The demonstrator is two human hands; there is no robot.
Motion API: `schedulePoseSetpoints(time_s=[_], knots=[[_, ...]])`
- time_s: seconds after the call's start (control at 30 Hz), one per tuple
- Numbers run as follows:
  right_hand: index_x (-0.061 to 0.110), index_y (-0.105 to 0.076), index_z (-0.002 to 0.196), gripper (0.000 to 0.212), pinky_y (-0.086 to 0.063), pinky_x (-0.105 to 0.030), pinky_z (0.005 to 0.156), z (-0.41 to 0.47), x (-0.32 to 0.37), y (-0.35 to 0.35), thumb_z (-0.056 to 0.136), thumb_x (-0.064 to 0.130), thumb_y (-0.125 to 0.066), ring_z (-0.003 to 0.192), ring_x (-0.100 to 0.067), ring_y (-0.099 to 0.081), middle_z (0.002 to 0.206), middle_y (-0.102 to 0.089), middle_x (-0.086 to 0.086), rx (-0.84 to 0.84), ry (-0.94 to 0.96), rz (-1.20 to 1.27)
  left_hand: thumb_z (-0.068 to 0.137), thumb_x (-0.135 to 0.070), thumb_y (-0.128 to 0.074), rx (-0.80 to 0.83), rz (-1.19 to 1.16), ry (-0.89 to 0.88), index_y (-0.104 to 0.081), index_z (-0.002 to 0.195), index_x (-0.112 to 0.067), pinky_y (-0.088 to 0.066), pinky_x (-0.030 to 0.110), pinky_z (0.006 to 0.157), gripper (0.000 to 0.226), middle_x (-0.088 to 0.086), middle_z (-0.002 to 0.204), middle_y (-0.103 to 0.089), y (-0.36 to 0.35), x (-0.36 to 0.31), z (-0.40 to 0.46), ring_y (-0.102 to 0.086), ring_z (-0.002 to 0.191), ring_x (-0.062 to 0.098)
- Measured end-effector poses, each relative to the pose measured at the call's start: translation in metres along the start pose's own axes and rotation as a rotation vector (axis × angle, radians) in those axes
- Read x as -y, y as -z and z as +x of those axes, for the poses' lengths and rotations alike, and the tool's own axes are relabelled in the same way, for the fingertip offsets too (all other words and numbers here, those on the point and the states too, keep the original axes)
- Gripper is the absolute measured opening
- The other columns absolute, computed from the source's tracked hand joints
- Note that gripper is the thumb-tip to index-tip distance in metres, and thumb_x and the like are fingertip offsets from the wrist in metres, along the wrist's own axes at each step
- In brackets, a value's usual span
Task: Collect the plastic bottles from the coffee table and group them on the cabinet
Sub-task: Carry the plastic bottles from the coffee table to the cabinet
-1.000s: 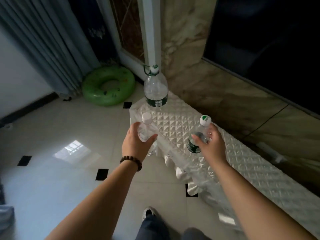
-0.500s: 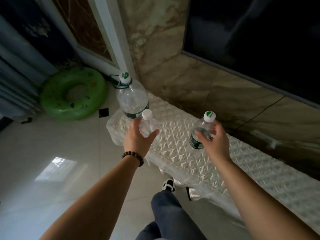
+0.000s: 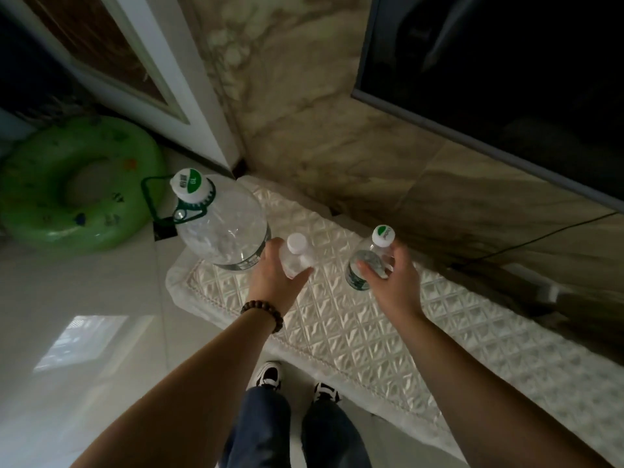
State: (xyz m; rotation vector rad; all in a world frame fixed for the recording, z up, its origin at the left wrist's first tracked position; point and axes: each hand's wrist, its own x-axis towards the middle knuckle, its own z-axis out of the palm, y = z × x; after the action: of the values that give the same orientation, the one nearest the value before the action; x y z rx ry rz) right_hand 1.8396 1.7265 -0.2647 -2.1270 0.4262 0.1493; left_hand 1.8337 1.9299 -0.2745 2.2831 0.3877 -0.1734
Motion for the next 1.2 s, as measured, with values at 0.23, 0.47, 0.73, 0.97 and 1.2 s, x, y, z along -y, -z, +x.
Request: schedulePoseSetpoints(time_s=[0.23,0.47,0.73,0.97,1.2], knots=[[0.012,-0.051,0.122,0.058,-0.041,-0.027,0.088,0.032,-0.022,-0.052,0.074,0.03,-0.079,0.11,-0.017,-0.055,0.121,-0.061,-0.005,-0.06,0.007,-0.042,0.074,-0.041,-0.075,0.026,0.015,-0.046,-0.039,0.128,-0.02,-0.048,0.032,0.077,0.068,0.003,0.124,-0.055,-0.037,0.033,0.05,-0.056,0.106,0.022],[0.013,-0.048,0.128,0.065,-0.039,-0.018,0.087,0.028,-0.041,-0.081,0.073,0.023,-0.08,0.107,-0.012,-0.056,0.119,-0.062,-0.004,-0.043,-0.016,-0.074,0.074,-0.043,-0.074,0.048,0.044,-0.036,-0.037,0.131,-0.018,-0.051,0.038,0.08,0.073,0.005,0.124,-0.056,-0.052,0.062,0.056,-0.057,0.108,0.027],[0.012,-0.045,0.13,0.069,-0.038,-0.018,0.087,0.02,-0.045,-0.084,0.071,0.02,-0.081,0.11,-0.014,-0.056,0.119,-0.061,-0.005,-0.062,-0.039,-0.088,0.072,-0.05,-0.072,0.128,0.157,-0.099,-0.027,0.139,-0.016,-0.046,0.047,0.095,0.087,0.008,0.138,-0.047,-0.05,0.07,0.054,-0.05,0.122,0.028],[0.016,-0.022,0.149,0.096,-0.027,-0.023,0.107,0.004,-0.034,-0.066,0.073,0.038,-0.077,0.141,-0.018,-0.03,0.153,-0.032,-0.004,0.003,-0.037,-0.069,0.078,-0.063,-0.057,0.117,0.262,-0.193,-0.009,0.149,-0.017,-0.025,0.044,0.114,0.097,0.005,0.154,-0.025,-0.024,0.047,0.038,-0.021,0.142,0.022],[0.015,-0.021,0.149,0.077,-0.022,-0.049,0.117,-0.047,0.023,-0.007,0.089,0.059,-0.04,0.147,-0.023,-0.013,0.158,-0.021,-0.009,-0.098,0.139,-0.319,0.09,-0.063,-0.022,0.042,0.373,-0.333,-0.003,0.15,-0.027,-0.002,0.042,0.118,0.073,-0.002,0.158,-0.008,0.041,-0.011,-0.007,0.007,0.145,0.017]])
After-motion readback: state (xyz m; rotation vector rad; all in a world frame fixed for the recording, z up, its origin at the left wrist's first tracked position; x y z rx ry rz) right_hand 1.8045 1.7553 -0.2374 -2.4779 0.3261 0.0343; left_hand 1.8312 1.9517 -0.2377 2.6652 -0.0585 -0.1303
